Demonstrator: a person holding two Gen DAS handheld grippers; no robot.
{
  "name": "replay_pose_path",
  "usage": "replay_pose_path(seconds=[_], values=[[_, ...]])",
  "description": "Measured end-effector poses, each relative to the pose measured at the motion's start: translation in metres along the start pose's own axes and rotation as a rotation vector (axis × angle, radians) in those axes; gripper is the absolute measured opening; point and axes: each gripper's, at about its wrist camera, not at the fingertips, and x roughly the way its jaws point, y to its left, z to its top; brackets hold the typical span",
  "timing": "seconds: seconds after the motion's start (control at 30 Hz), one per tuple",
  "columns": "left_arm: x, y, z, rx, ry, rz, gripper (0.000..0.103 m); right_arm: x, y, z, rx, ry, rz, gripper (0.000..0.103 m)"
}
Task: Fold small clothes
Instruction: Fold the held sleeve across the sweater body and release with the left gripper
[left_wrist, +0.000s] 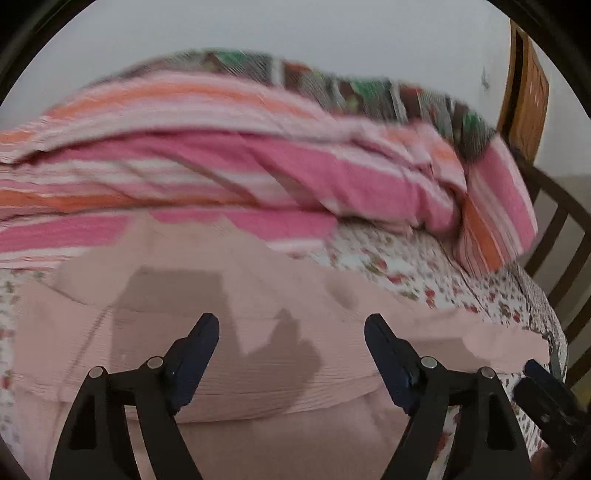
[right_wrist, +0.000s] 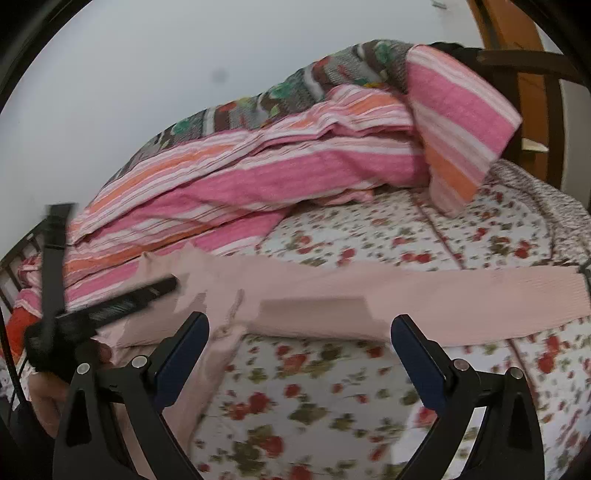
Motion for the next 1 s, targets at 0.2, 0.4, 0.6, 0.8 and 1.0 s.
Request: replay_pose_path(seconds=[0.2, 0.4, 0.6, 0.8, 1.0], values=[[-0.051, 0.105, -0.015, -0.034, -0.042, 0.2, 0.08, 0.024, 0.041, -0.008, -0.04, 0.053, 0.051, 0.083], [-0.061, 0.22, -0.029, -0.278, 0.035, 0.161, 0.074, 0.064, 0.08, -0.019, -0.134, 0.118, 0.022, 0.055], [-0.025, 0.258, -0.036, -0.341, 0.149, 0.075, 0.046, 0.097, 0.072, -0.024, -0.094, 0.201, -0.017, 0.043], [-0.02, 0.268, -0.036, -0.395, 0.108, 0.049, 0.015, 0.098, 0.075, -0.025, -0.103, 0.196, -0.026, 0.043], [-0.022, 0.251, -0.036, -0.293, 0.123, 0.154, 0.022, 0.103, 0.069, -0.024, -0.068, 0.218, -0.015, 0.042]])
